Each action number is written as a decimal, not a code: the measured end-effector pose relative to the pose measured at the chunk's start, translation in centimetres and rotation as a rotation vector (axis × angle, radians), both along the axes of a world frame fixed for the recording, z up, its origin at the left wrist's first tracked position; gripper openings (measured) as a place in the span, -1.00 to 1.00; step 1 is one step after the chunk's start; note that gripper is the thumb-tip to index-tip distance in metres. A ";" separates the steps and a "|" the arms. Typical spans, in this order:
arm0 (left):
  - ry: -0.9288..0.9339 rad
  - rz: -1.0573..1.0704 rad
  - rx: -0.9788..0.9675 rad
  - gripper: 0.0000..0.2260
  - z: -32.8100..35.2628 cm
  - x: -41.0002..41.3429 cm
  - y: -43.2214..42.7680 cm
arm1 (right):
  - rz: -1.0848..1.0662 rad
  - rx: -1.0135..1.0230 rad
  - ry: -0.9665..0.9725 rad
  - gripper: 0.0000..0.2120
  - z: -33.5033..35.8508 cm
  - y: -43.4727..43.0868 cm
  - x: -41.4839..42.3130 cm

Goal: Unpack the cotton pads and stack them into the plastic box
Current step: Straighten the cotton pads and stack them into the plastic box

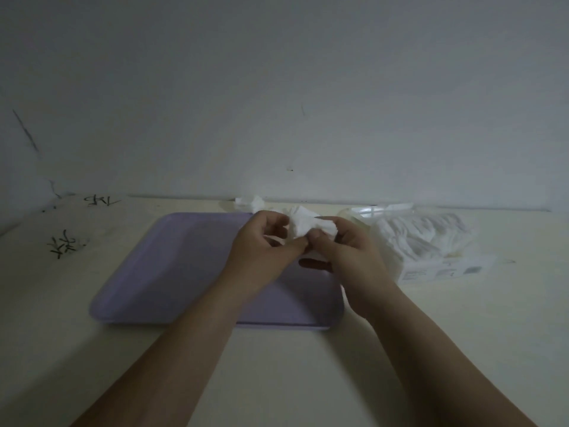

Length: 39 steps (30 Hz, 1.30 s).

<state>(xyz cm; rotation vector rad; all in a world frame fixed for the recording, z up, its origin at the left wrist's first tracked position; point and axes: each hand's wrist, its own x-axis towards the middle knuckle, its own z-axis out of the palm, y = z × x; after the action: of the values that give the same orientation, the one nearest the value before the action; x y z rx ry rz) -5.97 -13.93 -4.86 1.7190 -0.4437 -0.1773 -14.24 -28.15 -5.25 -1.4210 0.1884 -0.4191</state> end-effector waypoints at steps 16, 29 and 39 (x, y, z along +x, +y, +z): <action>-0.286 -0.353 0.180 -0.84 3.2 -5.9 -13.3 | -0.370 -0.369 0.218 -0.71 6.2 -11.7 -8.7; -0.647 -0.477 0.436 -0.76 0.9 -5.8 -15.4 | -0.428 -1.325 0.661 -0.69 4.6 -15.9 -7.5; -0.528 -0.459 0.266 -0.82 -0.5 -5.4 -15.2 | -0.259 -1.172 0.803 -0.72 5.0 -15.7 -5.9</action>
<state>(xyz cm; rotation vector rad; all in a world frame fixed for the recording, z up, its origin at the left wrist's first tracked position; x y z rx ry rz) -11.41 -29.09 -5.34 1.8957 -1.2538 -0.1121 -20.12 -43.89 -0.23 -2.6969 0.8866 -0.1108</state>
